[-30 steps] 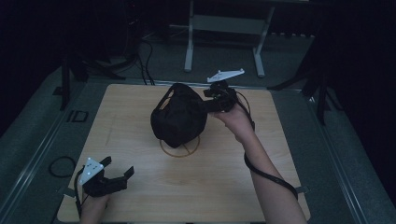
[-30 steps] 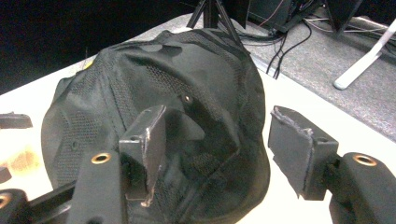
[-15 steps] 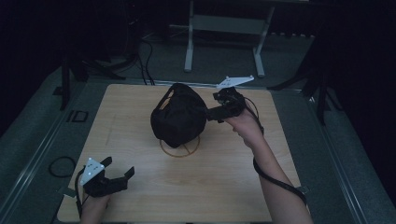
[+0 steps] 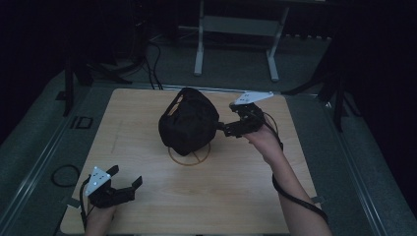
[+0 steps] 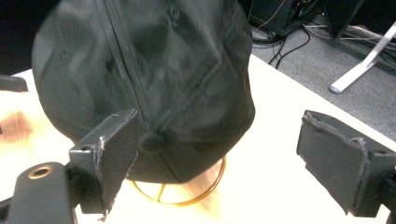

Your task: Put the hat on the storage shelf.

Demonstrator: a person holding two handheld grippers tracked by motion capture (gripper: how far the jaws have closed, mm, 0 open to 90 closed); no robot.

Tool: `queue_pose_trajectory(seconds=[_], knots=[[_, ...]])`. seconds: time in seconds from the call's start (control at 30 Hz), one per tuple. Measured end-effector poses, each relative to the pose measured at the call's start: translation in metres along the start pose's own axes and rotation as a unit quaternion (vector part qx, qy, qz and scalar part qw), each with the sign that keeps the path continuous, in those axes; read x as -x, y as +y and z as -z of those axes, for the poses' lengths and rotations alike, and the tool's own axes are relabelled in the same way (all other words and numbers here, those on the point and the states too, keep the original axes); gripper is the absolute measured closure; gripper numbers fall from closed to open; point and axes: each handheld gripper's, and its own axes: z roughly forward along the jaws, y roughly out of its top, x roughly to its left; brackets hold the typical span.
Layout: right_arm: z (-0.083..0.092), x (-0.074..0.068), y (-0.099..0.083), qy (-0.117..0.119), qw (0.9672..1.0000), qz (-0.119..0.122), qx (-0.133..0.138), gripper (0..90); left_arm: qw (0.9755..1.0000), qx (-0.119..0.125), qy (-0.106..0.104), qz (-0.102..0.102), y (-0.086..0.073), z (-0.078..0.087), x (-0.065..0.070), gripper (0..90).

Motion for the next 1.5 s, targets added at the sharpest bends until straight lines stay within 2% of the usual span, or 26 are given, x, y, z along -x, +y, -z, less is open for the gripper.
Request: queue_pose_trajectory(seconds=[0.2,0.47,1.13,1.5], knots=[[-0.001,0.002,-0.015,0.001,0.9999,-0.011,0.000,12.7,1.0000,-0.001,0.000,-0.003,0.000,0.001,0.000,1.3],[-0.002,0.001,-0.035,-0.007,0.9999,-0.007,-0.006,12.7,1.0000,-0.002,0.002,-0.002,-0.001,0.002,-0.001,1.3],[-0.012,-0.001,-0.089,-0.010,0.9996,-0.017,-0.018,12.9,0.9999,-0.004,0.001,-0.011,-0.002,0.001,0.000,1.3],[-0.018,0.002,-0.122,-0.007,0.9987,-0.039,-0.031,13.0,1.0000,-0.003,-0.001,-0.008,-0.002,0.001,0.000,1.3]])
